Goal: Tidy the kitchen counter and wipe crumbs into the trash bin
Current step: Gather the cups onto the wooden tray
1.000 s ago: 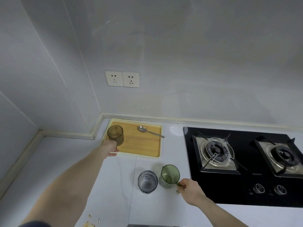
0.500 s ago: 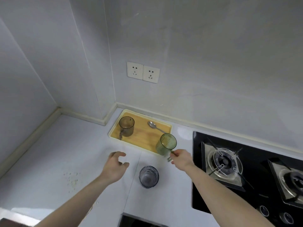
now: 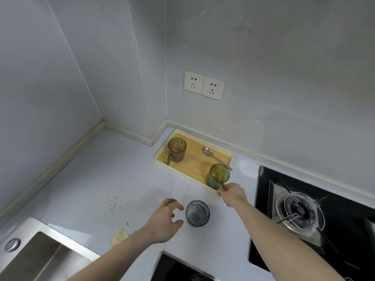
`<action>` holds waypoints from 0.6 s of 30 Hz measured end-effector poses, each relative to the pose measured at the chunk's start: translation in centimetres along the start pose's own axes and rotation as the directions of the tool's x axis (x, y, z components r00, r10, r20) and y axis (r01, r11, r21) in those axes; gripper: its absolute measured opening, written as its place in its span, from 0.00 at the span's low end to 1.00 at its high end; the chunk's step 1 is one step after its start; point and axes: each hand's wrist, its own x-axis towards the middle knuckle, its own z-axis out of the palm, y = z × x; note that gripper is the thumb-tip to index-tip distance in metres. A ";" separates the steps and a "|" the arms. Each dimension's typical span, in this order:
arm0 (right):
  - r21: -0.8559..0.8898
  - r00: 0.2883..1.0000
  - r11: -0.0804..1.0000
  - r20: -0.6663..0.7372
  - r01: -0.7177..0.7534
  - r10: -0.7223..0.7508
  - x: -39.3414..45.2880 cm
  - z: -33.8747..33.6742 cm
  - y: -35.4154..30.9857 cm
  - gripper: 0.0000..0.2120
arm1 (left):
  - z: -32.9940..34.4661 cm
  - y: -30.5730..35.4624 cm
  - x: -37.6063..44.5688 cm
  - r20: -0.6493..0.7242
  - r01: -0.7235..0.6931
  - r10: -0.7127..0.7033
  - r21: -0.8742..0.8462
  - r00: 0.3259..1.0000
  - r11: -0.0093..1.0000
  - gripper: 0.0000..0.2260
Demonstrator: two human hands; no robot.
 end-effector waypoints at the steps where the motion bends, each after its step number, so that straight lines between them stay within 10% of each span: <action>1: -0.001 1.000 1.000 0.000 0.003 -0.003 -0.3 0.0 0.2 0.14 | 0.3 0.1 0.2 0.009 0.001 -0.001 0.003 1.000 1.000 0.16; 11: 0.137 0.988 0.989 0.131 0.063 -0.081 -6.2 2.6 6.6 0.22 | 4.1 0.2 2.1 0.172 -0.013 -0.018 0.175 0.985 0.984 0.19; 18: 0.164 0.980 0.981 0.158 0.099 -0.125 -8.6 2.8 7.8 0.20 | 4.0 1.0 3.6 -0.099 0.038 -0.027 0.118 0.995 0.992 0.13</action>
